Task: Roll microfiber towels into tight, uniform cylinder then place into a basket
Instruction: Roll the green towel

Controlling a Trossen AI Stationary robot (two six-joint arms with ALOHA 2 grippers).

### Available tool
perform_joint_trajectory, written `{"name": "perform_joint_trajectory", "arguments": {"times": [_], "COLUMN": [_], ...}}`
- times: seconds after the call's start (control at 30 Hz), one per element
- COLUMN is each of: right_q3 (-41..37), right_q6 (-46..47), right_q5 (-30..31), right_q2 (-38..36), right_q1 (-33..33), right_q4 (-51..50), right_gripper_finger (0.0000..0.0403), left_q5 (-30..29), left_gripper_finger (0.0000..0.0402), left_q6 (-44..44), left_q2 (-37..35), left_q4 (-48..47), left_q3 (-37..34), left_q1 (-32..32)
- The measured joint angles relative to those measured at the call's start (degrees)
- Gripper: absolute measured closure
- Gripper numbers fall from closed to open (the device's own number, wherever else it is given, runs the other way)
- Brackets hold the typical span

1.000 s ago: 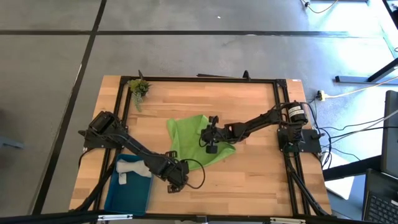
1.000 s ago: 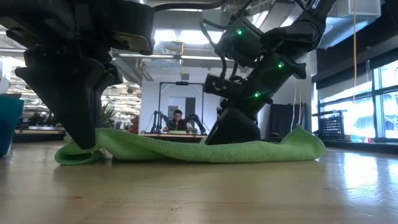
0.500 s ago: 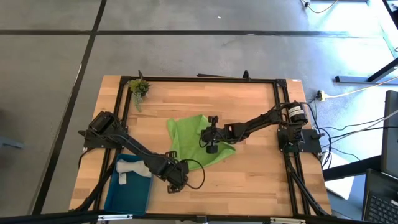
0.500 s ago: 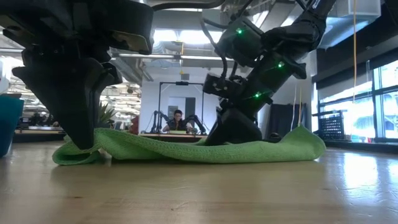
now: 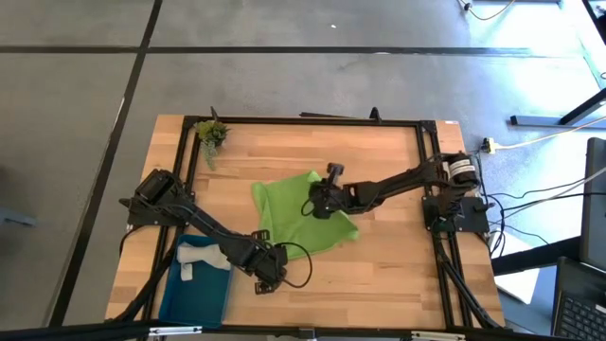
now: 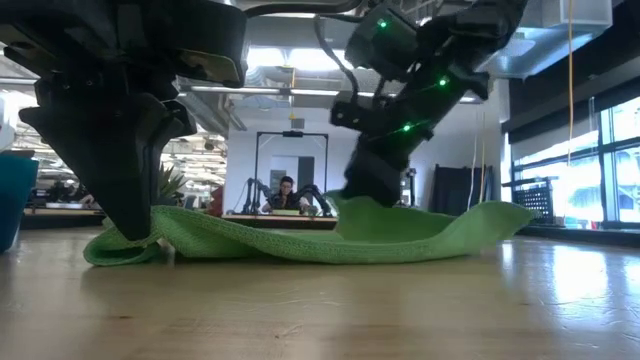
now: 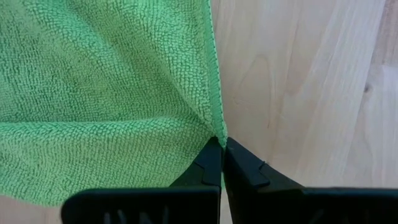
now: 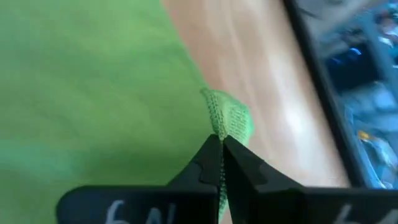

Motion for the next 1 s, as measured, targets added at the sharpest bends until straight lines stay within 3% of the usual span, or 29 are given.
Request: {"name": "perform_joint_trajectory", "arguments": {"times": [0.2,0.37,0.6,0.87,1.0], "right_q3": [-0.13,-0.13,-0.15,-0.08,2.99], "right_q6": [7.56,12.66,12.96,14.21,17.97], "right_q5": [5.52,4.17,-1.11,0.49,1.06], "right_q2": [-2.47,-2.48,-2.48,-2.48,-2.47], "right_q1": [-0.98,-2.88,-4.18,-4.26,-4.26], "right_q4": [-9.58,-11.69,-11.98,-12.3,-17.15], "right_gripper_finger": [0.0395,0.0382,0.0363,0.029,0.0259], "left_q5": [0.02,0.02,0.01,0.02,0.02], "left_gripper_finger": [0.0401,0.0401,0.0402,0.0402,0.0401], "left_q6": [0.13,0.12,0.1,0.0,-0.03], "left_q2": [0.0,0.0,0.0,0.0,0.0], "left_q4": [0.15,0.25,0.34,0.36,0.36], "left_q3": [0.01,0.02,0.0,0.01,0.01], "left_q1": [0.0,0.0,0.0,0.0,0.0]}}
